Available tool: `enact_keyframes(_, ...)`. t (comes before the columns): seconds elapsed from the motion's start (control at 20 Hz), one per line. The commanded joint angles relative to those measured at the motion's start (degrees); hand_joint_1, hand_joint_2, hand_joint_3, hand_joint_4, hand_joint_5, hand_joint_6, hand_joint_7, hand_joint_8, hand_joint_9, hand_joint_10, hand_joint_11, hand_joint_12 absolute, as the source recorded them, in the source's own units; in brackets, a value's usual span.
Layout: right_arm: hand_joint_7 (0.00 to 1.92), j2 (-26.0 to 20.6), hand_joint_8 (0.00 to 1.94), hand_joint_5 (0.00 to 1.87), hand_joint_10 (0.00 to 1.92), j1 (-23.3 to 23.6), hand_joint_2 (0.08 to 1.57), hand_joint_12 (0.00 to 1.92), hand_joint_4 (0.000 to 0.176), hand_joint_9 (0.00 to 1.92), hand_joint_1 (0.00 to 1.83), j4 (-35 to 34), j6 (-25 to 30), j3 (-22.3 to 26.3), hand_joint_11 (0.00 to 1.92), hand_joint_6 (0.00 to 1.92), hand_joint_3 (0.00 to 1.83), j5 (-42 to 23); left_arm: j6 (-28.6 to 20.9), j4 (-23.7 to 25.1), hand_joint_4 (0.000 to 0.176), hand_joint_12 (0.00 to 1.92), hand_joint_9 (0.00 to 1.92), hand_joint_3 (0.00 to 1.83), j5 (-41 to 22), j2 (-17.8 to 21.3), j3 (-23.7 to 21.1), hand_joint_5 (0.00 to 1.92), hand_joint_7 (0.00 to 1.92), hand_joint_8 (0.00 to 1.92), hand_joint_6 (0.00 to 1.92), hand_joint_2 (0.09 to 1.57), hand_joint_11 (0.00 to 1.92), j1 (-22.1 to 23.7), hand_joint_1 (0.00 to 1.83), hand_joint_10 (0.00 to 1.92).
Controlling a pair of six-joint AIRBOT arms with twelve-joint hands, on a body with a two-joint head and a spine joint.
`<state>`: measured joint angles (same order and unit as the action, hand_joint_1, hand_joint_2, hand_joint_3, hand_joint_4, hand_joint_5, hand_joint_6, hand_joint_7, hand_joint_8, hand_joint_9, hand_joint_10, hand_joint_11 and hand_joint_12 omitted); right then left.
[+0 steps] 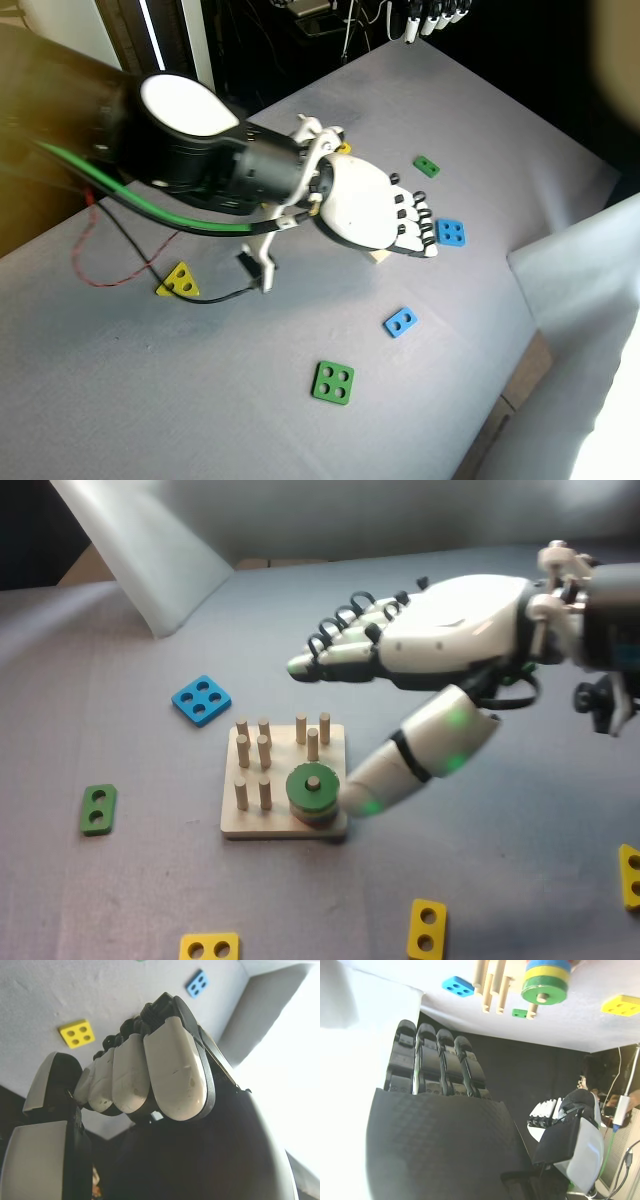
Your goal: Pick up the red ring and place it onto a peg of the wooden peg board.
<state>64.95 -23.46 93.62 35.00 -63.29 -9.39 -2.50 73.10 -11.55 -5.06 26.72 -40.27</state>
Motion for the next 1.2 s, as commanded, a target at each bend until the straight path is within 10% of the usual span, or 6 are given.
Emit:
enact_keyframes(0.0, 0.00, -1.5, 0.00, 0.00, 0.00, 1.4, 0.75, 0.00, 0.000, 0.00, 0.00, -1.2, 0.6, 1.1, 0.00, 0.00, 0.01, -1.9, 0.2, -0.4, 0.176, 1.92, 1.67, 0.00, -0.4, 0.3, 0.0, 1.39, 1.57, 1.92, 1.92, 1.45, 1.79, 0.6, 0.84, 1.92)
enact_keyframes(0.7, 0.00, -27.8, 0.00, 0.02, 0.00, 4.3, 0.81, 0.00, 0.000, 0.00, 0.00, -3.6, -0.6, 11.0, 0.00, 0.00, 0.02, -20.3, 0.2, -0.4, 0.176, 1.92, 1.67, 0.00, -0.1, 0.0, 0.1, 1.39, 1.57, 1.92, 1.92, 1.46, 1.78, 0.4, 0.82, 1.92)
enact_keyframes(1.15, 0.00, -34.4, 0.00, 0.02, 0.00, 2.4, 0.84, 0.00, 0.000, 0.00, 0.00, -7.0, -1.0, 11.8, 0.00, 0.00, 0.02, -23.2, 0.2, -0.4, 0.176, 1.92, 1.67, 0.00, 0.0, -0.1, 0.1, 1.39, 1.57, 1.92, 1.92, 1.45, 1.78, 0.4, 0.83, 1.92)
